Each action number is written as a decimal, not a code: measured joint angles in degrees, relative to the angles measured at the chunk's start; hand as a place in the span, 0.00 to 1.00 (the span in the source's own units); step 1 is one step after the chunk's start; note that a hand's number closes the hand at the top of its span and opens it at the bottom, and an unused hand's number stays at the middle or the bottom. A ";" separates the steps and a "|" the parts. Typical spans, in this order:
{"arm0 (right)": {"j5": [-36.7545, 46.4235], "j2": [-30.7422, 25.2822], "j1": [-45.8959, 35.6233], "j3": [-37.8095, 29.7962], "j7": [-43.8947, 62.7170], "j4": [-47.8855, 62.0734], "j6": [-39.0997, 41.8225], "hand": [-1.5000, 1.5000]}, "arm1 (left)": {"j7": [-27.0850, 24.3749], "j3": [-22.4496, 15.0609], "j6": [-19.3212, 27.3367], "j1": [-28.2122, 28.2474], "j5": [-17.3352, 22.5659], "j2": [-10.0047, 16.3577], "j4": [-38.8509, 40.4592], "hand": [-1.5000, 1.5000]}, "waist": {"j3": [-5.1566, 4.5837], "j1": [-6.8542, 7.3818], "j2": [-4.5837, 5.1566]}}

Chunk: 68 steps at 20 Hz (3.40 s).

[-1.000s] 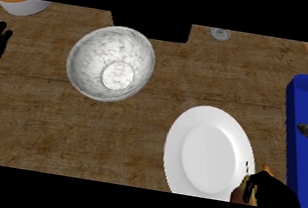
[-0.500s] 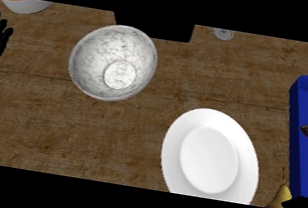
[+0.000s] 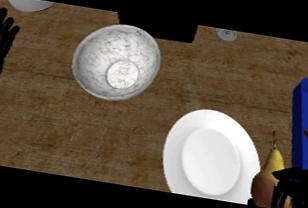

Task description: Pick the pear from the plate and place it in the bowl

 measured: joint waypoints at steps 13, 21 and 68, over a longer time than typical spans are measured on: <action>-1.26 25.46 -30.81 0.81 2.98 6.18 7.70 1.00 | -0.41 -0.71 -0.80 -1.18 -0.23 -0.43 1.23 0.50 | -0.09 1.47 0.12; -10.33 29.81 -47.60 -4.44 4.29 24.39 7.70 1.00 | 0.22 -1.65 -0.43 -2.79 -0.79 -1.13 1.46 0.50 | 0.00 2.45 0.33; -17.27 26.39 -44.85 -10.02 -7.23 63.77 -58.17 0.00 | -0.43 1.07 -0.39 0.65 -0.70 -0.90 0.20 0.50 | 0.27 -0.95 -0.29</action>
